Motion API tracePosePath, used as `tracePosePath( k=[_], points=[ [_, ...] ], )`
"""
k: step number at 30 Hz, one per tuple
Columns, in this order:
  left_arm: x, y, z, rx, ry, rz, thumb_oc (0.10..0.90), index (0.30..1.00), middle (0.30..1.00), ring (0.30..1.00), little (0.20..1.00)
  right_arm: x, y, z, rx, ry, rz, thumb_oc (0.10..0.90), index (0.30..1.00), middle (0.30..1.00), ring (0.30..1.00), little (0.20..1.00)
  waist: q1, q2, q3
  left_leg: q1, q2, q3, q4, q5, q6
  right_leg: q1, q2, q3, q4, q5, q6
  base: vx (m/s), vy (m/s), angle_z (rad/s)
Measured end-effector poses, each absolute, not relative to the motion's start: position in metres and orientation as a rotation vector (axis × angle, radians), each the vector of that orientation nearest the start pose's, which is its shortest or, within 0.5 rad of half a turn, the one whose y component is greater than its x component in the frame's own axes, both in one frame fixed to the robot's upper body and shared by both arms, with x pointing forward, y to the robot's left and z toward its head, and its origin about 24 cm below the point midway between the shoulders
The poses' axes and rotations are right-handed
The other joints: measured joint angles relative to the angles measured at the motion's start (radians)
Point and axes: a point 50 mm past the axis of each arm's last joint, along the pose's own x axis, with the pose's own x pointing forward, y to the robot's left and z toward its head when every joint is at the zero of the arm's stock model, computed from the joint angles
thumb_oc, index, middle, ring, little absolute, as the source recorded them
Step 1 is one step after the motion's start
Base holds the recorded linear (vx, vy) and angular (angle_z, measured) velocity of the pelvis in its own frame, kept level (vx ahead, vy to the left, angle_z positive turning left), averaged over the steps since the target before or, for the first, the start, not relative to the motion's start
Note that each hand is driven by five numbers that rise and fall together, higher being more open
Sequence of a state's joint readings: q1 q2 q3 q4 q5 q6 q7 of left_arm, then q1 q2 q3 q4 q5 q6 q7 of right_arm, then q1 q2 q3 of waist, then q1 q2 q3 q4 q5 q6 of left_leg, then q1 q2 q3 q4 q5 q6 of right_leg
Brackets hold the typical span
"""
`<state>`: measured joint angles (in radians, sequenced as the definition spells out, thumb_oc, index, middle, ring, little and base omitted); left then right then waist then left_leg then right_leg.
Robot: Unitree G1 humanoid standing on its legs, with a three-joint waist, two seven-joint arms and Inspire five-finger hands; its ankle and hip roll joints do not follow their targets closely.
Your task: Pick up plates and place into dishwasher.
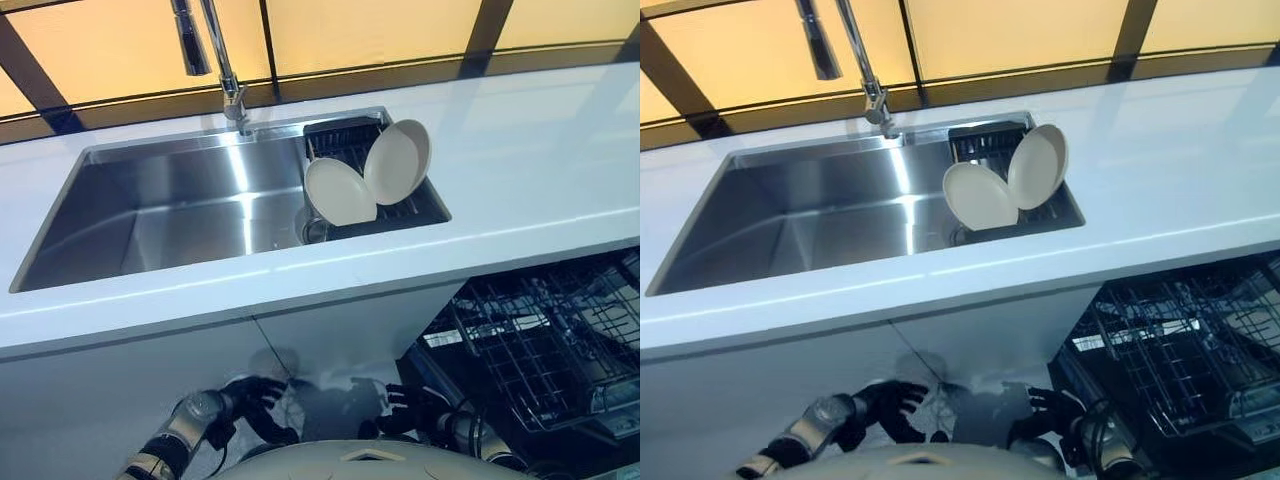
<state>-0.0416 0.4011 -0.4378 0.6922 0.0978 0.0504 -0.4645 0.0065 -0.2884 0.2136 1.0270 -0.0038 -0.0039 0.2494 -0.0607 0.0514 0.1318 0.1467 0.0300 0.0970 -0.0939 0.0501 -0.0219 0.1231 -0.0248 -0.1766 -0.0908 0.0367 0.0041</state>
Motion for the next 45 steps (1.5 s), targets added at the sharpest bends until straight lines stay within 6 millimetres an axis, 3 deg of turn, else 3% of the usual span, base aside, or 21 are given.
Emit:
tracePosePath(
  k=[3,6,12,14,16,17,18,19,26,31,36,45],
  points=[
    [0.202,0.183,-0.071,0.504,0.743,-0.862,0.800,0.900,0.900,0.900,0.900,0.124,-0.226,-0.145,-0.256,1.090,0.264,0.800,0.900,0.900,0.900,0.900,0.001,0.014,0.004,0.002,0.000,-0.002,0.000,0.000,0.000,0.004,0.000,-0.003,0.000,0.003,-0.004,0.00,0.005,0.01],
    [0.211,0.181,-0.040,0.533,0.678,-0.998,0.800,0.900,0.900,0.900,0.900,0.123,-0.228,-0.145,-0.270,1.090,0.267,0.800,0.900,0.900,0.900,0.900,0.001,0.020,0.007,0.000,0.001,-0.003,0.000,0.000,-0.001,0.003,0.001,-0.003,0.000,0.003,-0.004,0.00,0.000,0.00],
    [0.208,0.166,0.005,0.339,0.582,-1.226,0.800,0.900,0.900,0.900,0.900,0.115,-0.232,-0.146,-0.266,1.090,0.243,0.800,0.900,0.900,0.900,0.900,0.027,0.022,0.007,0.000,-0.001,-0.014,0.000,0.000,-0.001,0.009,-0.001,-0.016,-0.001,-0.001,0.001,0.01,-0.005,0.07],
    [0.211,0.160,0.033,0.235,0.447,-1.300,0.800,0.900,0.900,0.900,0.900,0.112,-0.233,-0.147,-0.261,1.093,0.228,0.800,0.900,0.900,0.900,0.900,0.036,0.024,0.006,0.000,-0.002,-0.024,0.000,0.001,-0.001,0.013,-0.002,-0.027,-0.001,-0.001,0.001,0.00,-0.012,0.14],
    [0.213,0.155,0.052,0.196,0.350,-1.342,0.696,0.811,0.811,0.811,0.796,0.112,-0.233,-0.147,-0.262,1.095,0.224,0.800,0.900,0.900,0.900,0.900,0.040,0.029,0.003,0.000,-0.002,-0.027,0.000,0.001,-0.001,0.015,-0.002,-0.030,-0.001,-0.001,0.001,0.01,-0.018,0.06],
    [0.214,0.153,0.060,0.177,0.308,-1.361,0.748,0.855,0.855,0.855,0.848,0.111,-0.233,-0.148,-0.262,1.097,0.223,0.800,0.900,0.900,0.900,0.900,0.039,0.032,0.001,0.000,-0.002,-0.029,0.000,0.001,-0.001,0.016,-0.002,-0.031,-0.001,-0.001,0.001,0.01,-0.025,0.05],
    [0.216,0.151,0.065,0.153,0.281,-1.374,0.748,0.855,0.855,0.855,0.848,0.110,-0.233,-0.148,-0.262,1.101,0.220,0.800,0.900,0.900,0.900,0.900,0.038,0.036,-0.002,0.000,-0.003,-0.033,0.000,0.001,0.000,0.017,-0.002,-0.033,-0.001,-0.001,0.001,0.01,-0.029,0.03],
    [0.217,0.150,0.069,0.131,0.264,-1.385,0.800,0.900,0.900,0.900,0.900,0.110,-0.233,-0.148,-0.262,1.104,0.218,0.800,0.900,0.900,0.900,0.900,0.037,0.039,-0.004,0.000,-0.003,-0.034,0.000,0.001,0.000,0.019,-0.002,-0.033,-0.001,-0.001,0.001,0.00,0.000,0.00],
    [0.214,0.138,0.089,-0.172,0.090,-1.482,0.800,0.900,0.900,0.900,0.900,0.106,-0.233,-0.149,-0.258,1.115,0.196,0.800,0.900,0.900,0.900,0.900,0.038,0.045,-0.010,0.000,-0.002,-0.037,0.000,0.003,-0.002,0.019,-0.001,-0.034,-0.001,-0.001,0.001,0.00,0.000,0.00],
    [0.217,0.128,0.104,-0.444,-0.085,-1.453,0.800,0.900,0.900,0.900,0.900,0.106,-0.230,-0.150,-0.259,1.120,0.199,0.800,0.900,0.900,0.900,0.900,0.037,0.037,-0.014,0.001,-0.002,-0.037,0.000,0.003,-0.001,0.020,-0.001,-0.034,-0.001,-0.001,0.001,0.00,-0.022,0.00],
    [0.229,0.141,0.125,-0.711,-0.317,-1.262,0.800,0.900,0.900,0.900,0.900,0.105,-0.227,-0.151,-0.260,1.130,0.207,0.800,0.900,0.900,0.900,0.900,0.039,0.023,-0.022,0.001,0.000,-0.038,0.001,0.004,-0.003,0.022,0.001,-0.035,-0.001,-0.001,0.001,0.00,-0.015,0.00],
    [0.245,0.176,0.142,-0.722,-0.439,-0.890,0.800,0.900,0.900,0.900,0.900,0.101,-0.224,-0.154,-0.248,1.164,0.186,0.800,0.900,0.900,0.900,0.900,0.046,0.007,-0.033,0.001,-0.003,-0.049,0.001,0.011,-0.001,0.025,-0.004,-0.053,-0.001,-0.001,0.001,0.01,-0.017,0.05]
  ],
)
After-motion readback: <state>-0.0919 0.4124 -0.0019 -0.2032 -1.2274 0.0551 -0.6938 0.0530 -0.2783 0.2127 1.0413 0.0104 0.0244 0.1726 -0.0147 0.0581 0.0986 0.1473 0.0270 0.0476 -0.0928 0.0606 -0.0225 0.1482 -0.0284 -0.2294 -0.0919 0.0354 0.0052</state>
